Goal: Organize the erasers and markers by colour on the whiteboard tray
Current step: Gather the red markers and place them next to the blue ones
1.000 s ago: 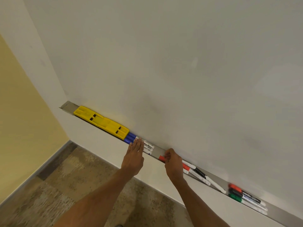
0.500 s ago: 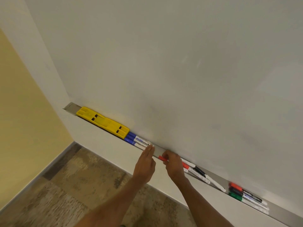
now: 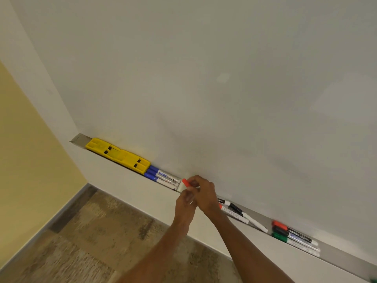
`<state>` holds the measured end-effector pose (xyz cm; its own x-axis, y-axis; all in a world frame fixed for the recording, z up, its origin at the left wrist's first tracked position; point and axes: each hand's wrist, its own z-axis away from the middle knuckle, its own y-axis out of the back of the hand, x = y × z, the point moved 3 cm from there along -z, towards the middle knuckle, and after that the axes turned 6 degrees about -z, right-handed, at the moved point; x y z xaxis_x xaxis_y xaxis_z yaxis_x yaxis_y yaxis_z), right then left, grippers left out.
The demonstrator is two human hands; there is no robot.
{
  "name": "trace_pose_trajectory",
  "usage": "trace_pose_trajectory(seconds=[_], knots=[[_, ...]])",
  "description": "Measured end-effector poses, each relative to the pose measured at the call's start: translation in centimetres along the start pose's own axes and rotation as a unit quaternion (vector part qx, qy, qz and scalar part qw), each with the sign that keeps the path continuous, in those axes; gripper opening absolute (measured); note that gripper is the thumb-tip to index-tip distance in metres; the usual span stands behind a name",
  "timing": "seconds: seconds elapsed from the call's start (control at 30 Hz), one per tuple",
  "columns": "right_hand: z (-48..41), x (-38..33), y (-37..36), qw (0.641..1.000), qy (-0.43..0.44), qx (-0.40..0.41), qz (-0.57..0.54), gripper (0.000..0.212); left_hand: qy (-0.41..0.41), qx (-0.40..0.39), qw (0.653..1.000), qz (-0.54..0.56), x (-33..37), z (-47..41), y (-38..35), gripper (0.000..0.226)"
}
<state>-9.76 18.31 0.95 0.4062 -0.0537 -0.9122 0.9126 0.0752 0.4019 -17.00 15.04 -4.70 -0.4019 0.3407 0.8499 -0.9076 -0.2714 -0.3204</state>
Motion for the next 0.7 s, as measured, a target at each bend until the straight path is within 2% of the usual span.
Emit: trace_pose_trajectory(seconds=[0.13, 0.3, 0.37, 0.47, 0.57, 0.7], knots=[[0.4, 0.6, 0.9, 1.000, -0.011, -0.008, 0.003, 0.022, 0.044, -0.030, 0.998, 0.041, -0.6, 0.6, -1.4, 0.036], [1.2, 1.5, 2.7, 0.999, -0.016, -0.006, 0.027, 0.018, 0.018, -0.019, 0.999, 0.024, -0.9, 1.7, -2.2, 0.021], [1.6, 2.1, 4.1, 0.999, -0.018, 0.006, 0.041, 0.017, 0.024, -0.011, 0.999, 0.027, -1.2, 2.1, -2.3, 0.021], [2.1, 3.9, 6.2, 0.990, -0.010, 0.020, 0.143, 0.016, 0.054, 0.011, 0.997, 0.063, -1.8, 2.2, -2.3, 0.036], [2.7, 5.7, 7.9, 0.968, -0.025, 0.007, 0.249, 0.013, 0.059, 0.026, 0.995, 0.082, -2.1, 2.6, -2.4, 0.028], [3.4, 6.9, 8.7, 0.930, -0.043, -0.054, 0.362, 0.015, 0.072, 0.046, 0.990, 0.115, -2.5, 2.9, -2.5, 0.020]])
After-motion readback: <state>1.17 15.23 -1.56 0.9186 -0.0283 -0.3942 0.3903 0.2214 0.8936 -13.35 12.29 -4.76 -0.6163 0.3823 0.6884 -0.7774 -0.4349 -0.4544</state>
